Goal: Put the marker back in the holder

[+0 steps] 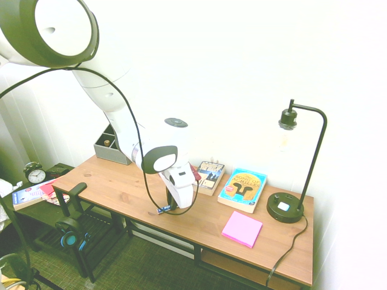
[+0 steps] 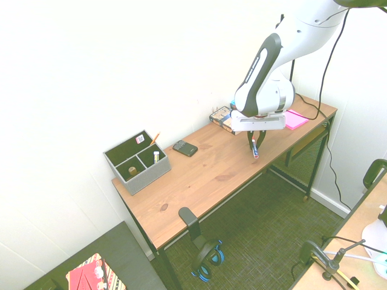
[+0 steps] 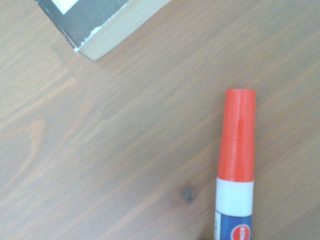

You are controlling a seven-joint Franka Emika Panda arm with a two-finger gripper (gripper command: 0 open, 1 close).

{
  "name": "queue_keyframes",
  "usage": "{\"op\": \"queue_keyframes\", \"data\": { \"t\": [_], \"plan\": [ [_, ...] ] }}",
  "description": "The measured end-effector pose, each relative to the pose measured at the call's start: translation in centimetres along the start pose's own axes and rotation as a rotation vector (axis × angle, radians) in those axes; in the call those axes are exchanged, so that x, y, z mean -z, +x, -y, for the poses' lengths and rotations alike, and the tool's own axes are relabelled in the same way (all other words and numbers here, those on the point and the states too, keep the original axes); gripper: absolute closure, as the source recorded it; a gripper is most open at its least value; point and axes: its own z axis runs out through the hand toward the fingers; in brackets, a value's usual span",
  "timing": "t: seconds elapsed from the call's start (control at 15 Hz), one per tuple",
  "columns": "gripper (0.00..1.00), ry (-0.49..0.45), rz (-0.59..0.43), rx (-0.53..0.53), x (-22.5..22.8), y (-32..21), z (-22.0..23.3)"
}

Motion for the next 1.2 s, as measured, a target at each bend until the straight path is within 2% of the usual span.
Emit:
{"op": "queue_keyframes", "data": {
  "t": [0.27,0.4,0.53,0.73,0.93,1.2],
  "plan": [
    [1.00,0.018,0.016,-0.005,0.6,-0.4,0.2],
    [1.00,0.055,0.066,-0.011,3.5,-2.0,1.4],
    [1.00,0.092,0.193,-0.013,9.0,-5.6,3.1],
    [1.00,0.060,0.416,-0.024,14.7,-12.6,6.2],
    [1.00,0.010,0.580,-0.066,15.5,-19.6,10.1],
    [1.00,-0.009,0.718,-0.083,13.0,-25.1,15.2]
  ]
}}
